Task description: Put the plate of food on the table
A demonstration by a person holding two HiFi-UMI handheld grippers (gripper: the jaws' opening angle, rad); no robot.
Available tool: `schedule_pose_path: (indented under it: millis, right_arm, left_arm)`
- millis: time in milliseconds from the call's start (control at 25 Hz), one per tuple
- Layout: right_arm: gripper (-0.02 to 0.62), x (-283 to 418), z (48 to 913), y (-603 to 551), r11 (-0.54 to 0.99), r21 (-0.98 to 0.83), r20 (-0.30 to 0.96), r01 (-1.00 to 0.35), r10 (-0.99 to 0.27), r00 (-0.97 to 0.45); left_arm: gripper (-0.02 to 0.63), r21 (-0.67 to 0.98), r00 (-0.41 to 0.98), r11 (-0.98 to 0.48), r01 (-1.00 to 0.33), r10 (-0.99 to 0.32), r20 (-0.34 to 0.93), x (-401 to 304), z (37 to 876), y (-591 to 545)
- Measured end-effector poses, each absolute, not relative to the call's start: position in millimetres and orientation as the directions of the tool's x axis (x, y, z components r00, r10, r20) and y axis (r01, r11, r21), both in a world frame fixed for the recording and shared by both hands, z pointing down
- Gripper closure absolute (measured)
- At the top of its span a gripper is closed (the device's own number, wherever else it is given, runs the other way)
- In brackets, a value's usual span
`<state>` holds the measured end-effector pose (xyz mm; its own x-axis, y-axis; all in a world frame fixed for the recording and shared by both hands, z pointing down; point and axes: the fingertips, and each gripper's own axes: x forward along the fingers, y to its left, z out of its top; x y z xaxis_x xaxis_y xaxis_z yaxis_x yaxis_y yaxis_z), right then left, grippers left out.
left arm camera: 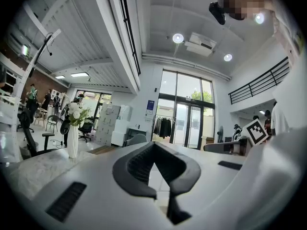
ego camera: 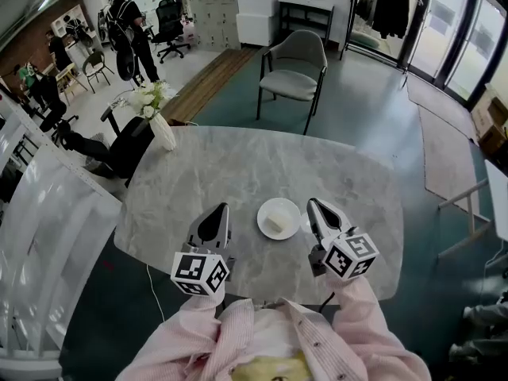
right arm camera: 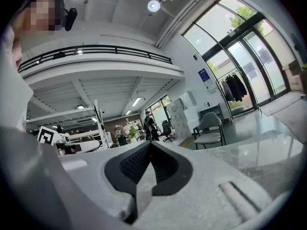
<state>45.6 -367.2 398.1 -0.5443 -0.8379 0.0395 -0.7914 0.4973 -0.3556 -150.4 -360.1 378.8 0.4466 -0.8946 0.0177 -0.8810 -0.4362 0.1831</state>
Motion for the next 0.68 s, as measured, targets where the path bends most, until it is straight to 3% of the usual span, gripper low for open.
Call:
schedule_pose_path:
  millis: [680]
  right_arm:
    - [0.591,55.9,403.4,-365.5,0.464,-0.337,0.044,-0.819,-0.861,-0.506]
  left_arm:
    - [0.614,0.163,0.429,-0.420,-0.893,-0.903,0.026,-157.4,380.2,-357.1]
